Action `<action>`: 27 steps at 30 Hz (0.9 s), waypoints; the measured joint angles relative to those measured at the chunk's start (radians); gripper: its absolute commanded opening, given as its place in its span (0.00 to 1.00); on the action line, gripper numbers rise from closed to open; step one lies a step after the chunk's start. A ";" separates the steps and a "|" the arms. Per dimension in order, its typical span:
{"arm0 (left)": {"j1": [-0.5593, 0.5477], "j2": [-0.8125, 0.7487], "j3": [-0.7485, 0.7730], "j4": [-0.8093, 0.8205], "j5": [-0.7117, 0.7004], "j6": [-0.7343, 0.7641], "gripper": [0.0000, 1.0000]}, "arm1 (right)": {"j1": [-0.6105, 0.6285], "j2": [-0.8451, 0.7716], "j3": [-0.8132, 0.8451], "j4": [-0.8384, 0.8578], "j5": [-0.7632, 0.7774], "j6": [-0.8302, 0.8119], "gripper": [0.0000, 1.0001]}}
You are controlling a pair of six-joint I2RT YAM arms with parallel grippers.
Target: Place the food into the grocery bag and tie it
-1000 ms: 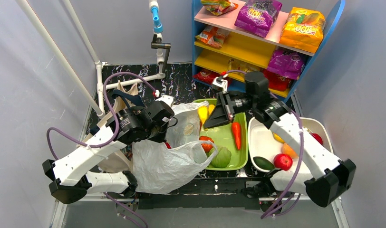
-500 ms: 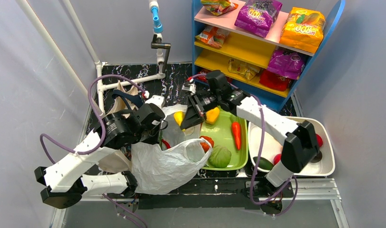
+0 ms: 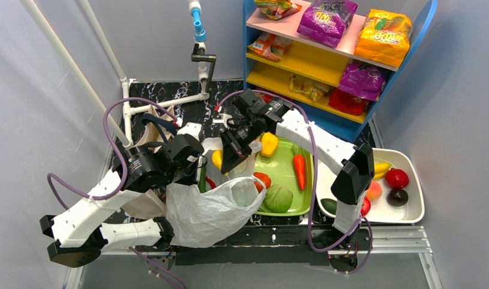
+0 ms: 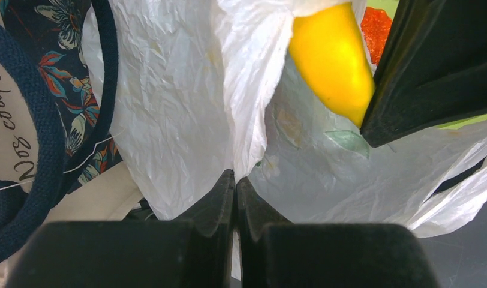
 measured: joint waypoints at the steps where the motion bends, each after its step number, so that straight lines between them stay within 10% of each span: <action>1: 0.000 0.000 0.000 -0.002 0.000 -0.001 0.00 | 0.008 0.004 0.004 -0.025 0.027 -0.015 0.03; 11: 0.000 0.000 -0.002 -0.003 -0.003 -0.003 0.00 | 0.075 0.010 0.051 -0.132 0.212 -0.057 0.10; 19: 0.000 0.000 -0.002 -0.004 -0.003 -0.002 0.00 | 0.137 0.010 0.090 -0.140 0.269 -0.067 0.56; 27: 0.000 0.000 -0.002 -0.005 -0.002 -0.006 0.00 | 0.163 0.010 0.090 -0.118 0.296 -0.069 0.60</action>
